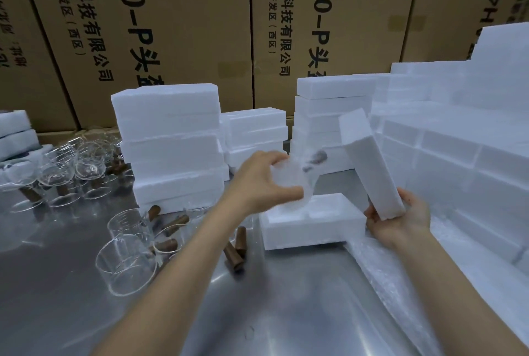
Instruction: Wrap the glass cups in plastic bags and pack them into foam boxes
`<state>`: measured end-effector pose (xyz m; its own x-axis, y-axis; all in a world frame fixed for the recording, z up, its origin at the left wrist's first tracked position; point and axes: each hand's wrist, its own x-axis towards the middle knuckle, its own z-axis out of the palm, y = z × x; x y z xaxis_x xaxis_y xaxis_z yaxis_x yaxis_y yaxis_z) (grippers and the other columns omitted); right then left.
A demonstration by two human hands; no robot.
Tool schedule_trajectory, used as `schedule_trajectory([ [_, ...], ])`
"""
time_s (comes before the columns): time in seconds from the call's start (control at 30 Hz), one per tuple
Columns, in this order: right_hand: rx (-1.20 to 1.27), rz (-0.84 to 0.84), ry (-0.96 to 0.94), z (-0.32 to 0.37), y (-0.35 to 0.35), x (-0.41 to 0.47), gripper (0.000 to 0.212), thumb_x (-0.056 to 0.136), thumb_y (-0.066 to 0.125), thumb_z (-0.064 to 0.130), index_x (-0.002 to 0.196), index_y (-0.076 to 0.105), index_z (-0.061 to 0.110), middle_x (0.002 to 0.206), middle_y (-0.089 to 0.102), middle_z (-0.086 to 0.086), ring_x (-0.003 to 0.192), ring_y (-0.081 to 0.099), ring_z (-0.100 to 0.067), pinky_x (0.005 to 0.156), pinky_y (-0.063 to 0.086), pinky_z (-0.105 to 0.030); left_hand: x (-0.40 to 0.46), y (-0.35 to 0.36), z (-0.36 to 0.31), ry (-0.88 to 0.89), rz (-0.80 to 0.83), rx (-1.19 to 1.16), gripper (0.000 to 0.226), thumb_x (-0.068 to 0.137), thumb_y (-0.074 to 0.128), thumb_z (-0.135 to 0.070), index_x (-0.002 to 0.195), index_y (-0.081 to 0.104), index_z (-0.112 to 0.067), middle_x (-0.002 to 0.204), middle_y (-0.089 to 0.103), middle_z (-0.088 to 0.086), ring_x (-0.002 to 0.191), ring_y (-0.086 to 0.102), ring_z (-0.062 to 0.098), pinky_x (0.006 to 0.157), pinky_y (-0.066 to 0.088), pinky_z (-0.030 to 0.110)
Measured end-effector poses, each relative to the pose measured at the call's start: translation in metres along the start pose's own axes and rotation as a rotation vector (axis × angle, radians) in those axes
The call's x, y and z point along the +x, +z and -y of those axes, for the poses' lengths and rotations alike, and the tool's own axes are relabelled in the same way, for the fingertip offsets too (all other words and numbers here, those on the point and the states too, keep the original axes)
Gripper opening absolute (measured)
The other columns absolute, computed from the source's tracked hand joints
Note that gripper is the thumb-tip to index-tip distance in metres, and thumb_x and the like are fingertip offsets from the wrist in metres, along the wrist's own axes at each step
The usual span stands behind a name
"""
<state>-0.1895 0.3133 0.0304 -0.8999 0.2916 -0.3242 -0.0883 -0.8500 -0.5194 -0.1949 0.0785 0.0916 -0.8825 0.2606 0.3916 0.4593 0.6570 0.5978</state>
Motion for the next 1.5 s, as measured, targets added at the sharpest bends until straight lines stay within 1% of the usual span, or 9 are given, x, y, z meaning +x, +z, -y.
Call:
schedule_trajectory([
  [0.1, -0.003, -0.004, 0.001, 0.000, 0.000, 0.000, 0.022, 0.086, 0.052, 0.022, 0.107, 0.053, 0.017, 0.086, 0.058, -0.001, 0.068, 0.056, -0.016, 0.056, 0.042, -0.021, 0.003, 0.020, 0.007, -0.045, 0.129, 0.143, 0.063, 0.069, 0.075, -0.040, 0.127, 0.054, -0.027, 0.118, 0.050, -0.008, 0.099, 0.048, 0.009, 0.075, 0.040, 0.021],
  [0.47, -0.244, 0.022, -0.142, 0.000, 0.009, -0.004, 0.007, 0.088, 0.050, 0.016, 0.086, 0.057, 0.019, 0.081, 0.059, 0.000, 0.072, 0.058, -0.017, 0.051, 0.047, -0.022, 0.000, 0.028, 0.007, -0.140, 0.382, 0.266, 0.063, 0.082, 0.065, -0.033, 0.139, 0.041, -0.023, 0.138, 0.038, 0.000, 0.112, 0.046, 0.017, 0.080, 0.037, 0.025],
  [0.53, -0.394, 0.059, -0.245, 0.000, 0.015, -0.007, 0.013, 0.090, 0.051, 0.018, 0.100, 0.059, 0.020, 0.089, 0.059, 0.001, 0.081, 0.058, -0.015, 0.060, 0.050, -0.028, -0.001, 0.024, 0.005, -0.156, 0.431, 0.190, 0.065, 0.083, 0.066, -0.030, 0.142, 0.038, -0.026, 0.143, 0.037, -0.001, 0.125, 0.044, 0.019, 0.086, 0.037, 0.022],
  [0.63, -0.636, 0.102, -0.400, -0.003, 0.022, -0.014, 0.024, 0.091, 0.050, 0.024, 0.113, 0.059, 0.030, 0.101, 0.058, 0.009, 0.088, 0.055, -0.009, 0.071, 0.050, -0.031, -0.008, 0.011, 0.009, -0.182, 0.490, -0.273, 0.053, 0.074, 0.069, -0.021, 0.124, 0.052, -0.029, 0.128, 0.056, -0.009, 0.119, 0.050, 0.014, 0.095, 0.040, 0.022],
  [0.77, -0.764, 0.141, -0.487, -0.009, 0.025, -0.019, 0.020, 0.093, 0.048, 0.023, 0.106, 0.058, 0.034, 0.094, 0.056, 0.016, 0.081, 0.054, -0.004, 0.060, 0.046, -0.027, -0.014, 0.003, 0.022, -0.347, 0.308, -0.909, 0.086, 0.051, 0.070, -0.044, 0.129, 0.052, -0.013, 0.145, 0.045, -0.003, 0.139, 0.032, 0.019, 0.119, 0.010, 0.041],
  [0.9, -0.855, 0.154, -0.517, -0.015, 0.026, -0.020, 0.022, 0.093, 0.048, 0.023, 0.108, 0.060, 0.033, 0.095, 0.057, 0.018, 0.081, 0.055, -0.002, 0.063, 0.045, -0.026, -0.010, 0.008, 0.024, -0.470, 0.233, -0.754, 0.095, 0.069, 0.061, -0.069, 0.149, 0.025, -0.035, 0.159, 0.017, -0.011, 0.147, 0.013, 0.013, 0.119, 0.007, 0.042],
  [1.07, -0.986, 0.125, -0.572, -0.019, 0.024, -0.016, 0.025, 0.093, 0.048, 0.025, 0.115, 0.060, 0.031, 0.108, 0.059, 0.011, 0.098, 0.055, -0.013, 0.091, 0.046, -0.038, -0.008, 0.022, 0.026, -0.508, 0.227, -0.743, 0.047, 0.095, 0.047, -0.050, 0.134, 0.050, -0.023, 0.135, 0.055, -0.010, 0.127, 0.048, 0.011, 0.116, 0.024, 0.036],
  [1.2, -1.105, 0.115, -0.614, -0.024, 0.022, -0.013, 0.031, 0.094, 0.046, 0.028, 0.123, 0.058, 0.028, 0.116, 0.056, 0.013, 0.108, 0.051, -0.012, 0.087, 0.038, -0.031, -0.011, 0.026, 0.021, -0.557, 0.164, -0.746, 0.027, 0.101, 0.044, -0.028, 0.117, 0.060, -0.012, 0.115, 0.064, -0.001, 0.098, 0.061, 0.012, 0.094, 0.044, 0.026],
  [1.5, -1.227, 0.048, -0.567, -0.026, 0.021, -0.010, 0.033, 0.089, 0.041, 0.027, 0.118, 0.058, 0.030, 0.101, 0.057, 0.016, 0.101, 0.052, -0.015, 0.084, 0.039, -0.033, -0.007, 0.033, 0.019, -0.633, 0.075, -0.624, 0.043, 0.098, 0.049, -0.036, 0.128, 0.055, -0.006, 0.127, 0.061, 0.009, 0.117, 0.057, 0.027, 0.107, 0.040, 0.039],
])
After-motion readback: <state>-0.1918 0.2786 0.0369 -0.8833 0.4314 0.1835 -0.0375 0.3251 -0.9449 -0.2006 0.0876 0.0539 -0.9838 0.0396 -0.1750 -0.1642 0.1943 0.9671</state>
